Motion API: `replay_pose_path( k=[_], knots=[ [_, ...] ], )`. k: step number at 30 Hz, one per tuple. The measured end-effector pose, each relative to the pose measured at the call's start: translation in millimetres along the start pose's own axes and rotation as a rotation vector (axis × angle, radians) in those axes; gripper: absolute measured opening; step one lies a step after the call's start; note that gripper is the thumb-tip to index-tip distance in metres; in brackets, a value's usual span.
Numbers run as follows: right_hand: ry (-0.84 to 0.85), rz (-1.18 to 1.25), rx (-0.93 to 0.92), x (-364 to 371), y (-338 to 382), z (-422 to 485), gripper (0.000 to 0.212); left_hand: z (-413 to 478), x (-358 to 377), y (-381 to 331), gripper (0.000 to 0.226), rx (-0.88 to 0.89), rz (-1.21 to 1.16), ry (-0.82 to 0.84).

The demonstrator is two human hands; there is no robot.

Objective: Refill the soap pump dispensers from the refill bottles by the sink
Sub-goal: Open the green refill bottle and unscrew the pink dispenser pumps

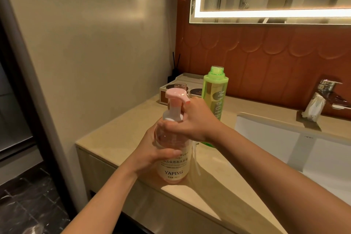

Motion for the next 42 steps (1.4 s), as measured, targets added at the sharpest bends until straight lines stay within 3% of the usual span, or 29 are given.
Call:
replay_pose_path(
  k=[4,9,13,16,19,21,25,28,30,33,36,38,42],
  knots=[
    [0.03,0.064,-0.046,0.3,2.2,-1.2,0.058,-3.4,0.5,-1.2,0.091,-0.052,-0.058,0.091],
    [0.167,0.176,-0.02,-0.9,3.8,-9.3,0.038,-5.3,0.8,0.2,0.084,-0.045,-0.038,0.154],
    [0.29,0.313,0.049,-3.3,-6.2,-13.9,0.024,-5.2,2.4,0.9,0.091,-0.041,-0.039,0.13],
    [0.383,0.463,0.122,-11.8,-17.7,-19.6,0.041,-5.7,2.3,0.4,0.095,-0.041,-0.02,0.091],
    [0.429,0.461,0.161,-17.0,-17.8,-26.4,0.063,-6.3,3.6,-1.8,0.097,-0.004,-0.007,0.063],
    [0.324,0.384,0.191,-15.5,-9.4,-29.2,0.065,-7.0,5.1,-3.7,0.093,0.004,-0.011,0.032],
    [-0.102,0.176,0.211,-7.1,9.6,-28.8,0.06,-11.2,8.3,-4.6,0.08,0.06,0.037,-0.04],
    [-0.229,0.111,0.172,-0.6,16.2,-30.5,0.052,-13.1,8.7,1.2,0.072,0.053,0.001,-0.061],
    [-0.21,0.176,0.167,-3.5,16.4,-31.8,0.04,-11.3,9.6,3.5,0.068,0.05,-0.026,-0.057],
    [-0.026,0.406,0.181,-9.6,12.3,-34.8,0.031,-9.6,9.6,2.0,0.071,0.033,-0.052,-0.066],
    [0.127,0.576,0.201,-9.2,4.6,-37.7,0.054,-9.9,10.4,0.3,0.075,0.016,-0.055,-0.068],
    [0.161,0.483,0.245,-2.7,4.4,-37.5,0.069,-10.1,10.4,-1.8,0.08,0.016,-0.031,-0.066],
    [-0.096,0.157,0.254,8.2,4.6,-32.8,0.068,-9.8,9.5,-0.2,0.072,0.042,0.042,-0.063]
  ],
)
Point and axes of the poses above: each hand's wrist, its own z-axis towards the middle knuckle, its own x-axis out of the palm, y = z × x, the point moved 3 cm from there along z, towards the middle knuckle, and after that the axes turned 1 degree about -x, right-handed, at the moved point
